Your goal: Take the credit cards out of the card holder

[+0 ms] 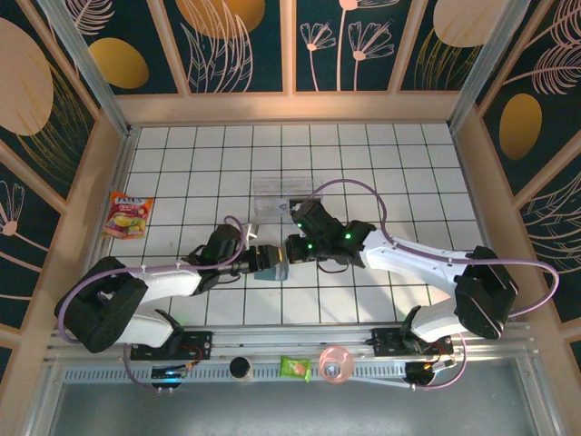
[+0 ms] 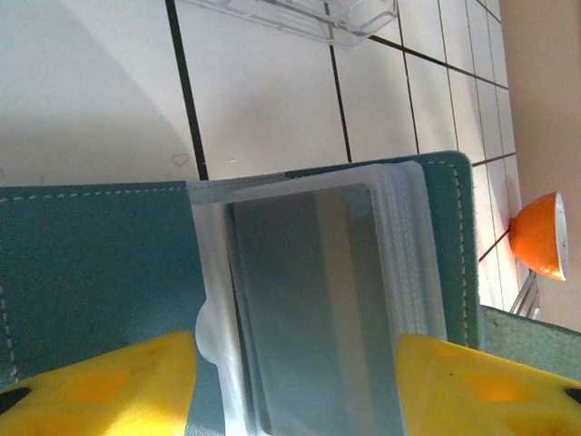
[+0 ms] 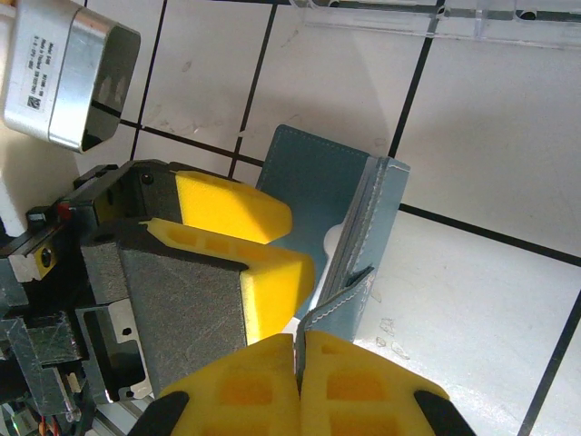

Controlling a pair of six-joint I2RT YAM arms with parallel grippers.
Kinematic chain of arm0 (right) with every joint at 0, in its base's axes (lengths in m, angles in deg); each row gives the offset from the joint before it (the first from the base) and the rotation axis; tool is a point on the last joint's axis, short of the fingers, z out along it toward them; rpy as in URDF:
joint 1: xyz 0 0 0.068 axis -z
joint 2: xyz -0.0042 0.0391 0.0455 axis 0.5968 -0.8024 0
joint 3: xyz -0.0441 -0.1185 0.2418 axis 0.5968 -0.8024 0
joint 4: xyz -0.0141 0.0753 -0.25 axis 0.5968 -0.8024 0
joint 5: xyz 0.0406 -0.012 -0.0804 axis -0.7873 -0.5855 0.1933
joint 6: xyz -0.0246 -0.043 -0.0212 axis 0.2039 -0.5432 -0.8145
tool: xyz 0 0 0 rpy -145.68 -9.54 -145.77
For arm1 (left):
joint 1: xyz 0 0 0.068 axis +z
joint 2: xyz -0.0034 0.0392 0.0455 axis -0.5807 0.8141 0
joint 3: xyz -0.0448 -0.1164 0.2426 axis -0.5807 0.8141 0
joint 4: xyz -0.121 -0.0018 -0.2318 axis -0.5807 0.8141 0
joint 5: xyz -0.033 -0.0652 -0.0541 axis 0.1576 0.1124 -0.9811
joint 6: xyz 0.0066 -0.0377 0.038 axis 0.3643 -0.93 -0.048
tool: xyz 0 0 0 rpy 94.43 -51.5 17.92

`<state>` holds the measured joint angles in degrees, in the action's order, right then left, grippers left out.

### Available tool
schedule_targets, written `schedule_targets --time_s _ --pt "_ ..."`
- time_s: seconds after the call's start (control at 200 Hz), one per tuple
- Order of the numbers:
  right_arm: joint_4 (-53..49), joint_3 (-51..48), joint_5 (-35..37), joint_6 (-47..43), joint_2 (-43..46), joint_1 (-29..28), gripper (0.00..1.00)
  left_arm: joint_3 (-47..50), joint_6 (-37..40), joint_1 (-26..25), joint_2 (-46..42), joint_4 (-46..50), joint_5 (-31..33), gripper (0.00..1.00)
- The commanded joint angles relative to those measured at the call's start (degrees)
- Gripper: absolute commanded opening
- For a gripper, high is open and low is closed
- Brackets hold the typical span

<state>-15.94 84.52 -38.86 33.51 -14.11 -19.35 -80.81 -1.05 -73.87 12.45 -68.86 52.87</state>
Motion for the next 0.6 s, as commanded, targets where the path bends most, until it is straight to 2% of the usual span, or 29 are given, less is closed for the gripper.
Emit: schedule_targets --time_s 0.0,0.24,0.596 --pt "-0.93 0.41 0.31 -0.08 0.35 -0.40 0.00 0.81 -0.96 -0.16 -0.23 -2.39 -0.79 0.60" --pt "-1.70 1.64 -0.45 -0.88 0.63 -0.36 0.00 2.64 -2.10 -0.21 -2.33 -4.84 -0.04 0.69" --pt "-1.33 2.51 -1.65 -0.99 0.10 -0.54 0.00 4.43 -2.47 -0.16 -5.09 -7.45 0.27 0.70"
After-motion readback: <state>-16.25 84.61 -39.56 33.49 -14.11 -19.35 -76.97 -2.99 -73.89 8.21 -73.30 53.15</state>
